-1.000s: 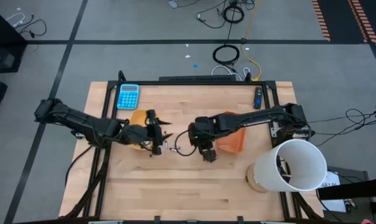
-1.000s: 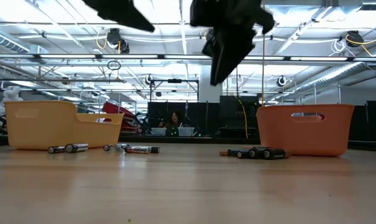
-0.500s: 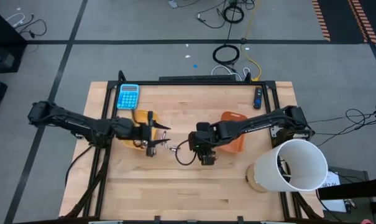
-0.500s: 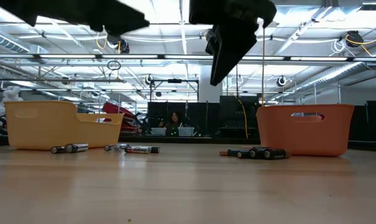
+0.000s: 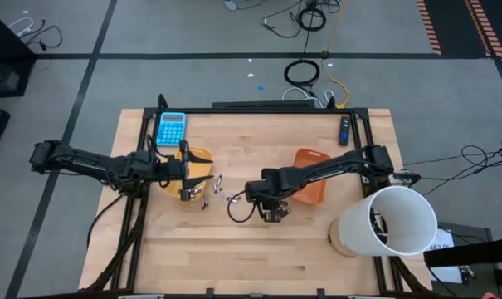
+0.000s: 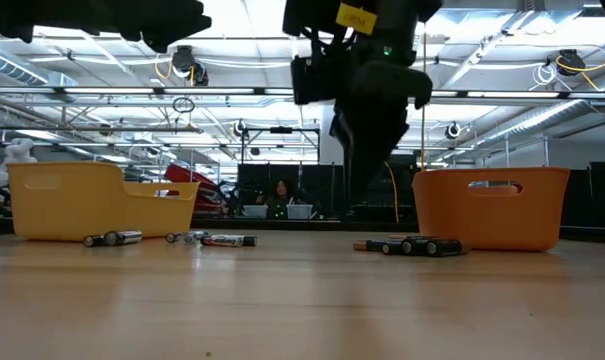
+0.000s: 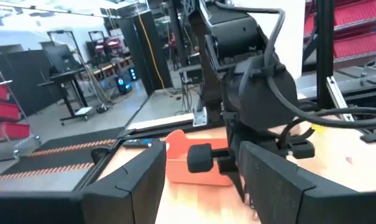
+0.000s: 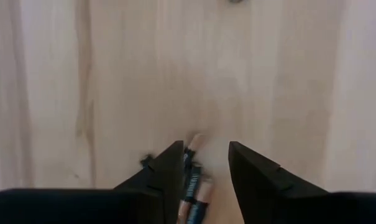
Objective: Sort batteries
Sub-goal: Put the black battery into the orange bin
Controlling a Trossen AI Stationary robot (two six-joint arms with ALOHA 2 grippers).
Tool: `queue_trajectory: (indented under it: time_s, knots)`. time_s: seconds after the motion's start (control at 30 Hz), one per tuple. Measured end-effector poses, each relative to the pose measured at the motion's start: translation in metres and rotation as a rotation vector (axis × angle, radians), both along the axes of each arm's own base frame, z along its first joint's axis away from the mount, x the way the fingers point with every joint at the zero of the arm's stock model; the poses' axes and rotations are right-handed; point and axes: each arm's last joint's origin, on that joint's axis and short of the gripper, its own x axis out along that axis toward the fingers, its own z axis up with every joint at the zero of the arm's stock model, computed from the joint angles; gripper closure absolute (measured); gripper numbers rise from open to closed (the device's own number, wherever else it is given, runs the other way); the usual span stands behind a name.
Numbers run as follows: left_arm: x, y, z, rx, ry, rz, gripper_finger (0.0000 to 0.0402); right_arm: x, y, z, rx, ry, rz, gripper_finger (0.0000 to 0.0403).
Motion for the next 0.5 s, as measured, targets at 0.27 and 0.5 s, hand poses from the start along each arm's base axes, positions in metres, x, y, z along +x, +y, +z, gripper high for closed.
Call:
queue_trajectory:
  time_s: [0.27,0.5]
  knots:
    - [0.0,0.0,0.0,0.001,0.005,0.0,0.0187,0.004,0.001,-0.018,0.022,0.045,-0.003,0.0261]
    - [0.0,0.0,0.0,0.0,0.005,0.001,0.0187,0.007,0.002,-0.036,0.037,0.098,0.011,0.0268]
